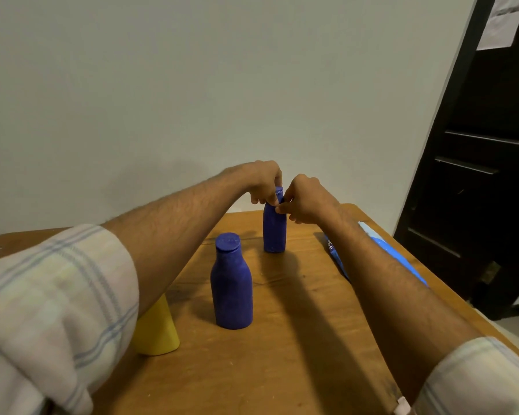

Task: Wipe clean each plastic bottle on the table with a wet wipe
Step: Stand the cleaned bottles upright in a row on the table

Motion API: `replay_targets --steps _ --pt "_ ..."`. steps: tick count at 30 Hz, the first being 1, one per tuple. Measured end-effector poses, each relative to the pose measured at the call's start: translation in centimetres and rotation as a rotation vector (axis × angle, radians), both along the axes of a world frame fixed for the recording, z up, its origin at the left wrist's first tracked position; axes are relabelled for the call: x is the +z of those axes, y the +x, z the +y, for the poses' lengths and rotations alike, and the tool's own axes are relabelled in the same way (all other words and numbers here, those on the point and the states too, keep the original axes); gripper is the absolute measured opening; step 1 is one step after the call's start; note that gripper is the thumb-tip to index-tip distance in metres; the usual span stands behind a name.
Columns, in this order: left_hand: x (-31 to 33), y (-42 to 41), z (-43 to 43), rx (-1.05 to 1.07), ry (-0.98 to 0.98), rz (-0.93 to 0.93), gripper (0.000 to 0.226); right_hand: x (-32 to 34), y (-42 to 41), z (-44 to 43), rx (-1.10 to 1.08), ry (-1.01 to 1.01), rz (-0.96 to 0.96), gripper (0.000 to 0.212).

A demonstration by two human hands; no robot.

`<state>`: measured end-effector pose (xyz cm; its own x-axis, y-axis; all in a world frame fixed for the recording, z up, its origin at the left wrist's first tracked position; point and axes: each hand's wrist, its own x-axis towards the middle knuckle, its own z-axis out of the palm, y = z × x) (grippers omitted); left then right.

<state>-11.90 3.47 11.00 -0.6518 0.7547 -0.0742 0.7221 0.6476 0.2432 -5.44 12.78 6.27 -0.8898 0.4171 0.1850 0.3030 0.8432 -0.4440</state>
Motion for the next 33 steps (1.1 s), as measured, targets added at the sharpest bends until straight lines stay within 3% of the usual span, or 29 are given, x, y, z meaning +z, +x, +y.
replay_targets --steps 7,9,12,15,18,21,24,28,33 --pt "1.4 1.0 -1.0 0.036 -0.041 0.051 0.069 1.2 0.9 -0.1 -0.025 0.049 0.023 0.039" --pt "2.5 1.2 -2.0 0.042 -0.071 0.038 0.064 2.2 1.5 -0.3 -0.034 0.062 0.05 0.036" --pt "4.8 1.7 -4.3 0.035 -0.219 0.031 0.041 4.5 2.9 -1.1 -0.013 0.018 0.067 0.021" --pt "6.3 2.5 -6.9 -0.003 -0.415 -0.02 0.03 7.1 4.9 -2.8 0.163 -0.065 -0.122 0.016" --pt "6.2 3.4 -9.2 -0.045 -0.544 -0.112 0.04 8.0 6.5 -5.2 0.334 -0.162 -0.4 0.031" --pt "4.8 4.7 -10.8 -0.085 -0.602 -0.182 0.048 7.3 7.0 -7.3 0.387 -0.116 -0.513 0.048" --pt "3.1 5.9 -11.6 -0.135 -0.575 -0.214 0.052 6.3 7.2 -8.7 0.402 -0.122 -0.538 0.053" --pt "1.3 6.7 -11.8 -0.139 -0.415 -0.173 0.04 5.2 7.4 -9.9 0.413 -0.118 -0.56 0.046" --pt "1.0 5.4 -11.9 -0.116 -0.246 -0.121 0.035 5.0 6.3 -9.7 0.401 -0.095 -0.446 0.037"
